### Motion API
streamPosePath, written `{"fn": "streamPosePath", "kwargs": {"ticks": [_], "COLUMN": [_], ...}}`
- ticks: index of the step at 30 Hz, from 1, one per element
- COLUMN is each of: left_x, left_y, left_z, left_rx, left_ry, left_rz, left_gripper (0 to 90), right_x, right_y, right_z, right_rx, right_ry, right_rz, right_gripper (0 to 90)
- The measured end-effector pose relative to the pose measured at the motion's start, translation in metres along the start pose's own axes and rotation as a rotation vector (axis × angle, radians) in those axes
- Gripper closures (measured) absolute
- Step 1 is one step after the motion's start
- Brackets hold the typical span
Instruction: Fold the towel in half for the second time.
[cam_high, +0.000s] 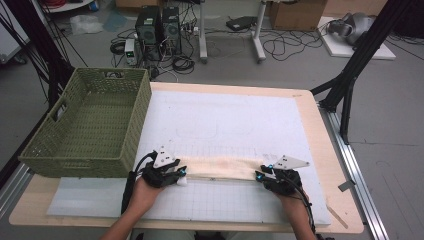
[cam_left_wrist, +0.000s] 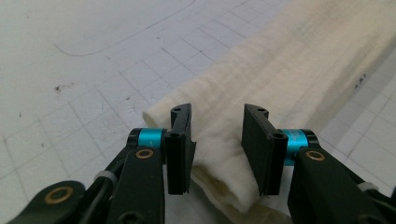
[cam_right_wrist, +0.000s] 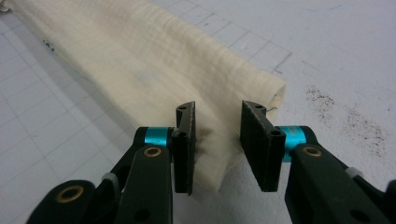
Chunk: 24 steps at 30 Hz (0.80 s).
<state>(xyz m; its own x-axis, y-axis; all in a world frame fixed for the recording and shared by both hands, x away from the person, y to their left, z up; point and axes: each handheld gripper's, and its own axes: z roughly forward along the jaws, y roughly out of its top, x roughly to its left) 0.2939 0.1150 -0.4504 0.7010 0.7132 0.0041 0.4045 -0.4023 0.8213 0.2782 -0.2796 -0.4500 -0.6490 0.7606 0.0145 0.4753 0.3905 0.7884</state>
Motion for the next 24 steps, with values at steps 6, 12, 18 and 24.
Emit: {"fn": "streamPosePath", "kwargs": {"ticks": [6, 12, 18, 24], "left_x": [0.006, 0.017, 0.021, 0.024], "left_y": [-0.002, 0.0, 0.006, 0.01], "left_z": [-0.004, -0.017, -0.027, -0.036], "left_rx": [-0.036, -0.117, -0.192, -0.258], "left_ry": [-0.041, -0.038, -0.058, -0.047], "left_rz": [-0.055, -0.114, -0.129, -0.133], "left_gripper": [57.8, 44.1, 26.2, 19.5], "right_x": [0.002, -0.004, -0.009, -0.015], "right_y": [0.001, 0.001, 0.003, 0.004], "right_z": [-0.004, -0.017, -0.033, -0.044], "right_rx": [-0.028, -0.08, -0.138, -0.159], "right_ry": [0.0, -0.02, -0.079, -0.113], "right_rz": [0.003, 0.023, 0.044, 0.069], "right_gripper": [56.8, 48.4, 32.0, 22.3]}}
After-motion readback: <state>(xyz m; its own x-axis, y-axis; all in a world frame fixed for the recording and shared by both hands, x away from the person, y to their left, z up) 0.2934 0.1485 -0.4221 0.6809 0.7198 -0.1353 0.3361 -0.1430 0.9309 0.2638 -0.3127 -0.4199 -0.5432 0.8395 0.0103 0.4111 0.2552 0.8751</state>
